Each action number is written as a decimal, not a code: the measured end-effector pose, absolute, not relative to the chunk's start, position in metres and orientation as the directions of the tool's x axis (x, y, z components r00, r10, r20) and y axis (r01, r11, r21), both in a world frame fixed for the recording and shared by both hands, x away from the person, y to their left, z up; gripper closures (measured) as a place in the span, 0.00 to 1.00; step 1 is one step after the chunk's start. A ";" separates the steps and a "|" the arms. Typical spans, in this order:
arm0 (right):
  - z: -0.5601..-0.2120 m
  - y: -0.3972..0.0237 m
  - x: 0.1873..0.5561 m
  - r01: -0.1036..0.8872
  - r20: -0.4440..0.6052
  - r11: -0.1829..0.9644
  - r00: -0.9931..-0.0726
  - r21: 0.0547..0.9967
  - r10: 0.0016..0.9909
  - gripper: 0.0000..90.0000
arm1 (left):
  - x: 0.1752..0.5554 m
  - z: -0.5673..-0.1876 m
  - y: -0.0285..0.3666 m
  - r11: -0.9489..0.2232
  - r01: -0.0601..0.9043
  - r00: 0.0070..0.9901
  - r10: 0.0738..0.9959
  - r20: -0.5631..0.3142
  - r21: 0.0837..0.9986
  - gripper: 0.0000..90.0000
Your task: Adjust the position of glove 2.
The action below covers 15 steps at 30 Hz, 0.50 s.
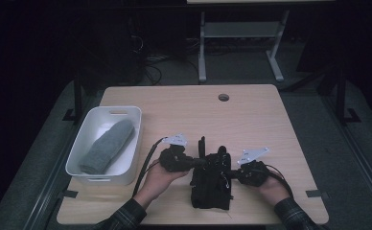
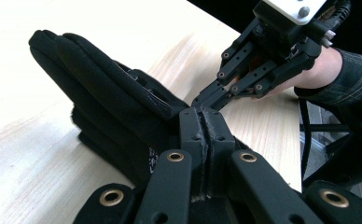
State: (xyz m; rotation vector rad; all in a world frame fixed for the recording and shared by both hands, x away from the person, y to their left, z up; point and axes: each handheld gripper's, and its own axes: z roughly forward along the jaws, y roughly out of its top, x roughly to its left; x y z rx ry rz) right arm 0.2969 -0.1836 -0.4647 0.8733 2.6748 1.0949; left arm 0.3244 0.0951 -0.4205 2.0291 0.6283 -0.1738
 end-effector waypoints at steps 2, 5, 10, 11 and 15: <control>-0.465 -0.179 0.297 0.458 0.097 0.578 -0.832 0.676 0.546 1.00 | 0.324 -0.421 0.093 -0.403 0.496 0.858 0.362 -0.364 0.769 0.98; -0.465 -0.172 0.297 0.457 0.099 0.579 -0.834 0.676 0.543 1.00 | 0.324 -0.421 0.089 -0.417 0.488 0.863 0.365 -0.350 0.767 0.98; -0.464 -0.166 0.298 0.450 0.099 0.584 -0.840 0.675 0.533 1.00 | 0.324 -0.424 0.082 -0.442 0.475 0.871 0.358 -0.336 0.761 0.98; -0.464 -0.165 0.297 0.453 0.101 0.582 -0.838 0.675 0.535 1.00 | 0.324 -0.425 0.081 -0.448 0.473 0.873 0.352 -0.337 0.758 0.98; -0.465 -0.164 0.298 0.444 0.102 0.585 -0.846 0.679 0.524 1.00 | 0.323 -0.428 0.075 -0.458 0.471 0.876 0.345 -0.338 0.754 0.97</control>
